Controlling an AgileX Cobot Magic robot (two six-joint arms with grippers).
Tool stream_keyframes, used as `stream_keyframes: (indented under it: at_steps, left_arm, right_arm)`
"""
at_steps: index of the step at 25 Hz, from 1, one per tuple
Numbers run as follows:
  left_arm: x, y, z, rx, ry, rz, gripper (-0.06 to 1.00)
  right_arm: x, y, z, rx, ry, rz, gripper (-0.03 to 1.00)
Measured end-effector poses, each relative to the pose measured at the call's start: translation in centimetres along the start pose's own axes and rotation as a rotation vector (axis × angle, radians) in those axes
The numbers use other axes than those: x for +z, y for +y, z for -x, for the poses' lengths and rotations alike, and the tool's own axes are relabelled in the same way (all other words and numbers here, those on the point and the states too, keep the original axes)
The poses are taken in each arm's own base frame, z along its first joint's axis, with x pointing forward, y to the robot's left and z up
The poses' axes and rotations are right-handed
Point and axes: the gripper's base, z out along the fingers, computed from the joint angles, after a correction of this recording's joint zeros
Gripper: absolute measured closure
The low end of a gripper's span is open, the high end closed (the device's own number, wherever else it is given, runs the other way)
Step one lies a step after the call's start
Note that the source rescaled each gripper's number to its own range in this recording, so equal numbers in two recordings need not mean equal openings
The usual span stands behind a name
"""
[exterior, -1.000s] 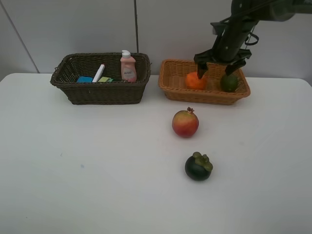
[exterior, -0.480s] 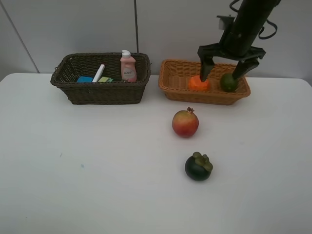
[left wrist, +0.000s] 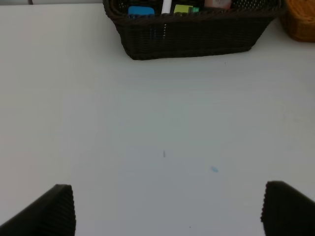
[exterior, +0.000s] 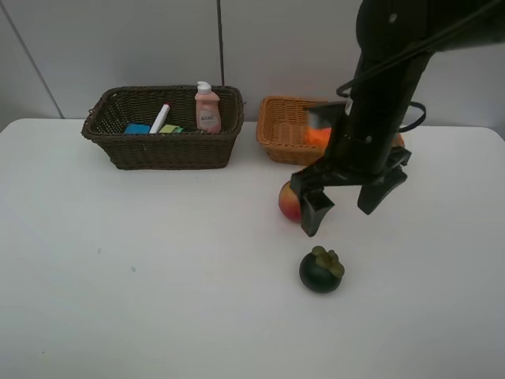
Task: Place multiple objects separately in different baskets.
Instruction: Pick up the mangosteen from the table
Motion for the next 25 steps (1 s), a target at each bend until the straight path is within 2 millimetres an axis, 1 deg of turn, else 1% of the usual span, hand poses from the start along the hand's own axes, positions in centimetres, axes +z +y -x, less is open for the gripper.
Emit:
stream_keyframes:
  at_steps: [3,5,8,11,16,19,25]
  left_arm:
    - [0.0,0.0,0.0,0.000,0.000,0.000,0.02]
    - [0.0,0.0,0.0,0.000,0.000,0.000,0.02]
    - [0.0,0.0,0.0,0.000,0.000,0.000,0.02]
    - [0.0,0.0,0.0,0.000,0.000,0.000,0.02]
    - [0.0,0.0,0.0,0.000,0.000,0.000,0.02]
    - [0.0,0.0,0.0,0.000,0.000,0.000,0.02]
    - [0.0,0.0,0.0,0.000,0.000,0.000,0.02]
  right_arm:
    - [1.8,1.6,-0.7,-0.052,-0.014,-0.005,-0.03]
    - [2.5,2.3,-0.8,-0.073,-0.042,-0.003,-0.03]
    - [3.1,2.7,-0.7,-0.092,-0.086,0.001,-0.03]
    - [3.8,2.5,-0.8,-0.111,-0.112,-0.007,-0.03]
    - [5.5,2.1,-1.9,-0.124,-0.091,-0.026,-0.03]
    - [6.4,1.9,-2.3,-0.127,-0.107,-0.027,-0.03]
    - [7.3,1.7,-2.5,-0.142,-0.161,-0.037,-0.03]
